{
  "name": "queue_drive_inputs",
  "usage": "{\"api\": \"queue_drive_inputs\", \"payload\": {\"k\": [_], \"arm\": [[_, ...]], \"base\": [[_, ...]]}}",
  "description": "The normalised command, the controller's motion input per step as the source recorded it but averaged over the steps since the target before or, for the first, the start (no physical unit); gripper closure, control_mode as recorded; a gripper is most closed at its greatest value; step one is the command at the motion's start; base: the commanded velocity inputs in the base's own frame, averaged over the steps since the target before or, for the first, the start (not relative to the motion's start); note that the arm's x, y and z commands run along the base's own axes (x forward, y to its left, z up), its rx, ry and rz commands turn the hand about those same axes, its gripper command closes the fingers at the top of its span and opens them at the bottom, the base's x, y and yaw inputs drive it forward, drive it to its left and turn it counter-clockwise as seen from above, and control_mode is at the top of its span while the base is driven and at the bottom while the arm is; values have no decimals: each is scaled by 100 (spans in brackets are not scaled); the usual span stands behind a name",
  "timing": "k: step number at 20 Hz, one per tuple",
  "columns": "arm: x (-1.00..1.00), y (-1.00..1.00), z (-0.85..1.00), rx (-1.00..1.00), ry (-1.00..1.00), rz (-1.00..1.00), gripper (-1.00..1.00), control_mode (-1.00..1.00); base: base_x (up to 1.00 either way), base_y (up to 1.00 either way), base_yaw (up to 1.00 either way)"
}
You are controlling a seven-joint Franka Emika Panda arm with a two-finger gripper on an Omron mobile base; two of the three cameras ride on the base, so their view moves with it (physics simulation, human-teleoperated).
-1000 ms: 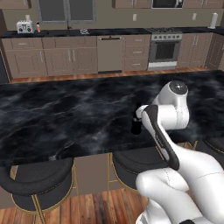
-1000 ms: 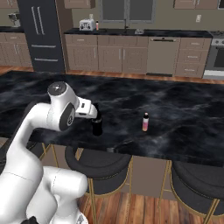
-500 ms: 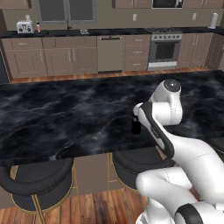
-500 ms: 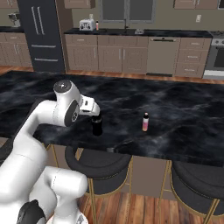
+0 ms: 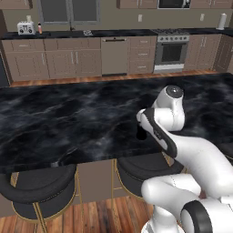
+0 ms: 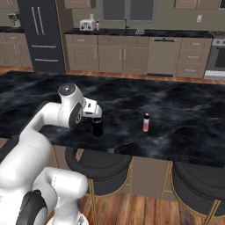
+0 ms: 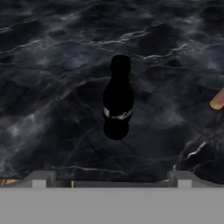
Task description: Place the large bottle from the dining counter next to the other large bottle outside the sink, and place the small bottle from the dining counter next to the other small bottle inside the sink.
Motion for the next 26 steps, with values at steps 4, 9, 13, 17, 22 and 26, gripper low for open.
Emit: {"api": "queue_drive_inputs", "payload": {"k": [4, 9, 13, 17, 22, 26], "arm": [[9, 0, -13, 0, 0, 0, -100, -100], [4, 0, -8, 0, -1, 0, -100, -100], [1, -1, -3, 0, -4, 0, -100, -100], [3, -1, -2, 0, -4, 0, -100, -100], [13, -2, -5, 0, -1, 0, -100, -100], [27, -4, -4, 0, 0, 0, -100, -100]], "base": [[0, 0, 0], [0, 0, 0], [0, 0, 0], [0, 0, 0], [0, 0, 0], [0, 0, 0]]}}
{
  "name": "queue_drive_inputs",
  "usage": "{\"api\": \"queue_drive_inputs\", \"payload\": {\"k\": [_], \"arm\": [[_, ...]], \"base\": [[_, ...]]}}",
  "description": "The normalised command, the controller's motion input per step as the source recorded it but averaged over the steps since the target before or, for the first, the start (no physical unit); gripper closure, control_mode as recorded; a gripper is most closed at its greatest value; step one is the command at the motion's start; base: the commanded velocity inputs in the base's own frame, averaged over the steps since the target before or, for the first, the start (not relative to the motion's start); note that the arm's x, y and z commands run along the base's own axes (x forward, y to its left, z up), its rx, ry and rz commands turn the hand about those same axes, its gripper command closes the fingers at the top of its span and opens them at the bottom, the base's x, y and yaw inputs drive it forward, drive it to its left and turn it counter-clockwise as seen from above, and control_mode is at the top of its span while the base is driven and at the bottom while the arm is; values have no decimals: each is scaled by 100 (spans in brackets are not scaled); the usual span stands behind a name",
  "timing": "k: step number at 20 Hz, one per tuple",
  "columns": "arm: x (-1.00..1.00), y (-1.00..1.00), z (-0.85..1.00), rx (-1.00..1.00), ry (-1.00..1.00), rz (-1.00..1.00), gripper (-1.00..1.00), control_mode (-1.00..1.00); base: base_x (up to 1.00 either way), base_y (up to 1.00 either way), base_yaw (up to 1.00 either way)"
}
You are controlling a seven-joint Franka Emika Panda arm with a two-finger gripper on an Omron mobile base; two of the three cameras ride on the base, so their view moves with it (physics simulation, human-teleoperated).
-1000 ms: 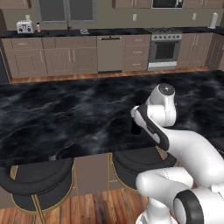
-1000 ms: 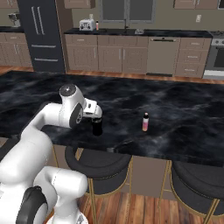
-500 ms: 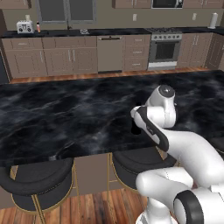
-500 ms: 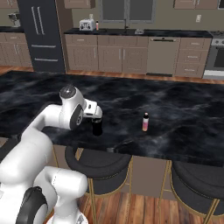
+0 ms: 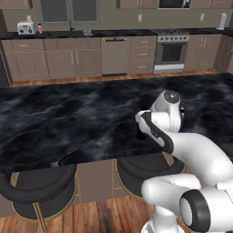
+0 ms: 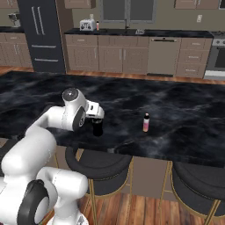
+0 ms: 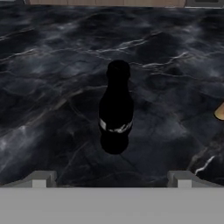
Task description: Place the large bottle from the dining counter next to the other large bottle outside the sink, and place the small bottle from the dining counter next to the other small bottle inside the sink.
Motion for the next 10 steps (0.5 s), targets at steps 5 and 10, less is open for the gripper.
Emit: {"api": "queue_drive_inputs", "payload": {"k": [5, 10], "arm": [[28, 0, 0, 0, 0, 0, -100, -100], [26, 0, -10, 0, 0, 0, -100, -100]], "base": [[0, 0, 0], [0, 0, 0]]}}
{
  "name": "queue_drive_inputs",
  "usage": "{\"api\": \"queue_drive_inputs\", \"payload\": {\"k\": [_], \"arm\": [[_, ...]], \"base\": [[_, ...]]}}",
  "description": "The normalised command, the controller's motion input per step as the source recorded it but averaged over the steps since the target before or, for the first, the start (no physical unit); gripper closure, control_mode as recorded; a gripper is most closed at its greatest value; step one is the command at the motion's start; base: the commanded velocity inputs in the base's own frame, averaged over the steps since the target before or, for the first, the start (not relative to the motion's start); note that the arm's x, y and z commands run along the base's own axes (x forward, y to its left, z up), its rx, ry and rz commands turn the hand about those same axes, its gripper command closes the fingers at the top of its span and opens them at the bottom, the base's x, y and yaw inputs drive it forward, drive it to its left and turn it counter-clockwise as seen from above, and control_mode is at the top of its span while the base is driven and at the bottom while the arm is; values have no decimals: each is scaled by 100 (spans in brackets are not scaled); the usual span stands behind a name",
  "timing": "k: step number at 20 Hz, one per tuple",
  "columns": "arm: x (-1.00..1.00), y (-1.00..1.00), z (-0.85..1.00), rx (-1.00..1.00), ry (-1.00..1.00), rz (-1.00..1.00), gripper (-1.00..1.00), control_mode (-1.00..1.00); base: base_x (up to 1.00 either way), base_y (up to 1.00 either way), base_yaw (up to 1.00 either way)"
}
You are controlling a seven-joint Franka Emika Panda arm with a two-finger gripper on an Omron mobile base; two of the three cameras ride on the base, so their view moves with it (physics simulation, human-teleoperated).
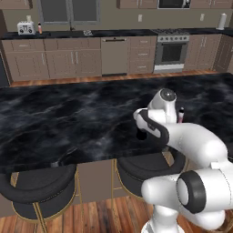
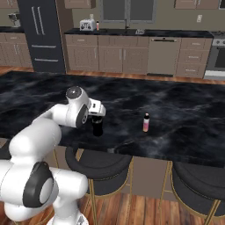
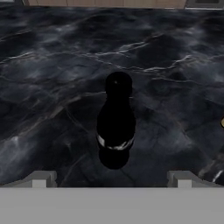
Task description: Place the large bottle from the dining counter next to the other large bottle outside the sink, and place the small bottle from the dining counter next to the other small bottle inside the sink.
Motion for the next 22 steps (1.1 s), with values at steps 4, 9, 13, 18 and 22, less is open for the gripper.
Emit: {"api": "queue_drive_inputs", "payload": {"k": [4, 9, 13, 18, 22], "arm": [[25, 0, -14, 0, 0, 0, -100, -100], [26, 0, -14, 0, 0, 0, -100, -100], [19, 0, -8, 0, 0, 0, -100, -100], [13, 0, -6, 0, 0, 0, -100, -100], [3, 0, -6, 0, 0, 0, -100, -100]], "base": [[0, 0, 0], [0, 0, 0], [0, 0, 0], [0, 0, 0], [0, 0, 0]]}}
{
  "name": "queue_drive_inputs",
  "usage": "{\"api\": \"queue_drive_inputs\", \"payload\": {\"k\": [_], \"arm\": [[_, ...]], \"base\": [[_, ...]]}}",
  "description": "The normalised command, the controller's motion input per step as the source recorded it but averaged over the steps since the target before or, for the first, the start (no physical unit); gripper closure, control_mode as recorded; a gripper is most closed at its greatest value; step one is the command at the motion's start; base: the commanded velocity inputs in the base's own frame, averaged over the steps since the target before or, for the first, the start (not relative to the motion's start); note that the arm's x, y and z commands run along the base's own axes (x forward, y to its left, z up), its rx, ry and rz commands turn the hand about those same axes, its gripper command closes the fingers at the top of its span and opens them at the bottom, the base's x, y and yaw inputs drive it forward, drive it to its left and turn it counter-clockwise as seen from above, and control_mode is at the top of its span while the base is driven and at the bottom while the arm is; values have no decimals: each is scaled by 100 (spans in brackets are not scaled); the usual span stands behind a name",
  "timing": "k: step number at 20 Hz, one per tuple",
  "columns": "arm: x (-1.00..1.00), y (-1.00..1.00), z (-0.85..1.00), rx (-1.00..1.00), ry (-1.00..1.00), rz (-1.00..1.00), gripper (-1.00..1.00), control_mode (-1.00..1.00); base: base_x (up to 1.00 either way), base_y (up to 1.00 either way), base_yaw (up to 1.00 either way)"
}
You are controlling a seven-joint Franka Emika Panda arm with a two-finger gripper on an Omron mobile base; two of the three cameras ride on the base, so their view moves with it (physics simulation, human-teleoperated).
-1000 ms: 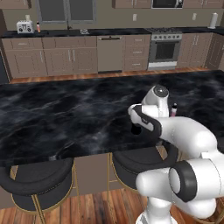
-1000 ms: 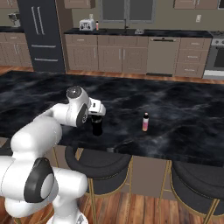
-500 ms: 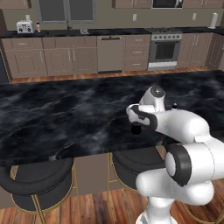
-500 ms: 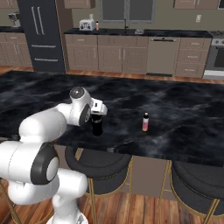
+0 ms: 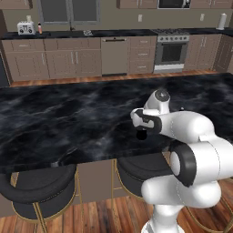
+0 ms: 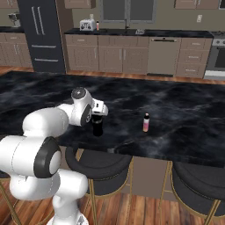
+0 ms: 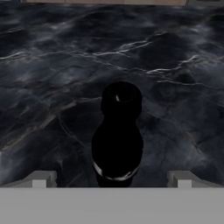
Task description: Place the large bottle from the dining counter next to the other large bottle outside the sink, and place the small bottle from the dining counter next to the other small bottle inside the sink.
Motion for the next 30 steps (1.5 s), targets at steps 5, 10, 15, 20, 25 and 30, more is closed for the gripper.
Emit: {"api": "queue_drive_inputs", "payload": {"k": [5, 10, 15, 20, 25, 30], "arm": [[1, 0, -8, 0, 0, 0, -100, -100], [7, -2, -7, 0, 0, 0, -100, -100], [11, -2, -6, 0, 0, 0, -100, -100], [11, -1, -5, 0, 0, 0, -100, -100], [12, 0, -4, 0, 0, 0, -100, -100], [14, 0, -5, 0, 0, 0, -100, -100]], "base": [[0, 0, 0], [0, 0, 0], [0, 0, 0], [0, 0, 0], [0, 0, 0], [0, 0, 0]]}}
